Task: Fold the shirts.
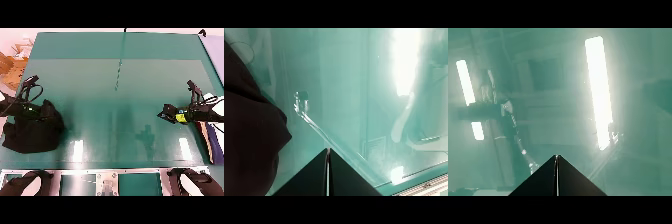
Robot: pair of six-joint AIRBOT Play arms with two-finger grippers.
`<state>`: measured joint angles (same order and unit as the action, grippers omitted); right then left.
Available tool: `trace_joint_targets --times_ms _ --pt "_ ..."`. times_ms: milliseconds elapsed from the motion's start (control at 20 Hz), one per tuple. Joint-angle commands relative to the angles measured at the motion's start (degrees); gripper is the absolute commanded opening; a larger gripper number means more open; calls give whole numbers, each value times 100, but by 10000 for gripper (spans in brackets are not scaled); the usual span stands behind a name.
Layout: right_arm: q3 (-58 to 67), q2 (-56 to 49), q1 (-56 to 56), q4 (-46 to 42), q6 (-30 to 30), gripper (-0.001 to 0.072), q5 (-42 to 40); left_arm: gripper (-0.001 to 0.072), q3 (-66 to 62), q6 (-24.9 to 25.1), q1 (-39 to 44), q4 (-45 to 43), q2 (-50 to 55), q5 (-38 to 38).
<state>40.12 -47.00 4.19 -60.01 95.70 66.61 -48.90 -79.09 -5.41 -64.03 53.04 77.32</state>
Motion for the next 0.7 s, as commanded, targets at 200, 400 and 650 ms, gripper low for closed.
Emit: trace_joint_targets --times_ms 200,400,650 --pt "-2 4 -4 2 2 15 2 24 2 2 0 -2 -4 0" --pt "-2 4 -4 0 2 15 2 24 2 2 0 -2 -4 0" --pt "-2 4 -4 0 2 15 2 24 2 2 2 2 -4 -101"
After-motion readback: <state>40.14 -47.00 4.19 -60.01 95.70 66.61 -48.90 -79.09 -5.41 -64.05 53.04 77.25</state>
